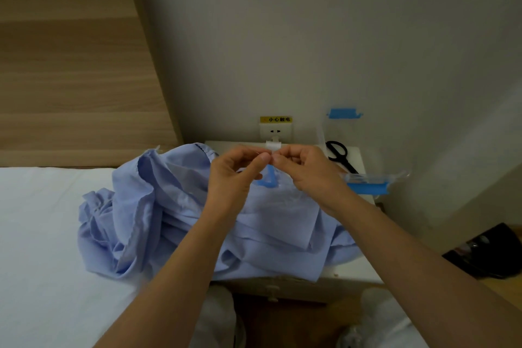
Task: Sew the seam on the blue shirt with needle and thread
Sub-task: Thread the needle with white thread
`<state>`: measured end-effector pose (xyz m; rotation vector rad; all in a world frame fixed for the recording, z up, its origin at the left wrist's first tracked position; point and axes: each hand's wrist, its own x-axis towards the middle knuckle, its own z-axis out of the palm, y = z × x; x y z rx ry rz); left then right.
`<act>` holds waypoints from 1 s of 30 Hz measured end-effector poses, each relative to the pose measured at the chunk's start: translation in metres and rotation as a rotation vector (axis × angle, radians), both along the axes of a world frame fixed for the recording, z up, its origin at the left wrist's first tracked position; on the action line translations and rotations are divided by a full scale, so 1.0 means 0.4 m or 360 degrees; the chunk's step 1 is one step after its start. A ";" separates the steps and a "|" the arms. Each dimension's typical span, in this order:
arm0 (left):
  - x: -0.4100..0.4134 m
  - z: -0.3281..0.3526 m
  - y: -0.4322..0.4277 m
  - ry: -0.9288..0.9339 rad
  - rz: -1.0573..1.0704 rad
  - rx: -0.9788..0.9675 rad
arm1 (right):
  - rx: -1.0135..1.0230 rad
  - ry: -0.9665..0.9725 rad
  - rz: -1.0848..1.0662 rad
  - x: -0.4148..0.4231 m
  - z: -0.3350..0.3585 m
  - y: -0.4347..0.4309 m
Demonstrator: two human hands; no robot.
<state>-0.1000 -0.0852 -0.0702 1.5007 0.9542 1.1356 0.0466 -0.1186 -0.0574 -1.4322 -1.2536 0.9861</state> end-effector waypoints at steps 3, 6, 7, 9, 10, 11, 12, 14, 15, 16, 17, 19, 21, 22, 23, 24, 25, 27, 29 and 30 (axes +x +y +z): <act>-0.001 0.000 0.001 -0.0011 0.0113 -0.0016 | -0.0002 -0.0062 -0.0047 -0.001 0.002 -0.001; -0.008 0.007 0.006 -0.0155 0.0213 -0.0008 | -0.0022 -0.0205 -0.0114 0.008 -0.009 0.003; -0.010 0.009 0.008 -0.0200 0.0230 -0.0009 | -0.0056 -0.0311 -0.0098 0.012 -0.013 0.000; -0.013 0.014 0.010 -0.0255 0.0245 -0.0003 | -0.0154 -0.0527 0.0031 0.018 -0.026 -0.006; -0.014 0.016 0.010 -0.0275 0.0250 0.0003 | -0.0199 -0.0602 0.0110 0.019 -0.034 -0.009; -0.015 0.016 0.010 -0.0291 0.0260 0.0012 | -0.0240 -0.0653 0.0167 0.021 -0.038 -0.014; -0.015 0.015 0.011 -0.0300 0.0275 0.0021 | -0.0275 -0.0697 0.0205 0.022 -0.040 -0.019; -0.017 0.015 0.012 -0.0298 0.0311 0.0039 | -0.0340 -0.0779 0.0277 0.028 -0.041 -0.026; -0.018 0.014 0.013 -0.0292 0.0328 0.0042 | -0.0377 -0.0827 0.0323 0.031 -0.041 -0.029; -0.019 0.013 0.013 -0.0290 0.0341 0.0043 | -0.0409 -0.0897 0.0368 0.034 -0.041 -0.031; -0.019 0.013 0.014 -0.0287 0.0350 0.0042 | -0.0430 -0.0984 0.0399 0.036 -0.042 -0.034; -0.020 0.012 0.015 -0.0279 0.0365 0.0044 | -0.0432 -0.1106 0.0398 0.040 -0.047 -0.033; -0.020 0.012 0.017 -0.0279 0.0374 0.0044 | -0.0384 -0.1084 0.0323 0.041 -0.050 -0.030; -0.021 0.011 0.018 -0.0285 0.0377 0.0046 | -0.0364 -0.1047 0.0279 0.040 -0.049 -0.028; -0.022 0.011 0.020 -0.0291 0.0378 0.0047 | -0.0343 -0.1020 0.0247 0.039 -0.049 -0.026; -0.023 0.011 0.020 -0.0292 0.0378 0.0050 | -0.0324 -0.1004 0.0231 0.038 -0.050 -0.023; -0.023 0.012 0.020 -0.0294 0.0378 0.0054 | -0.0304 -0.0999 0.0223 0.037 -0.050 -0.019; -0.023 0.015 0.018 -0.0307 0.0377 0.0062 | -0.0262 -0.1014 0.0213 0.034 -0.052 -0.017; -0.022 0.019 0.016 -0.0312 0.0374 0.0072 | -0.0189 -0.1037 0.0177 0.031 -0.049 -0.017; -0.021 0.020 0.016 -0.0312 0.0370 0.0074 | -0.0118 -0.1046 0.0131 0.029 -0.046 -0.018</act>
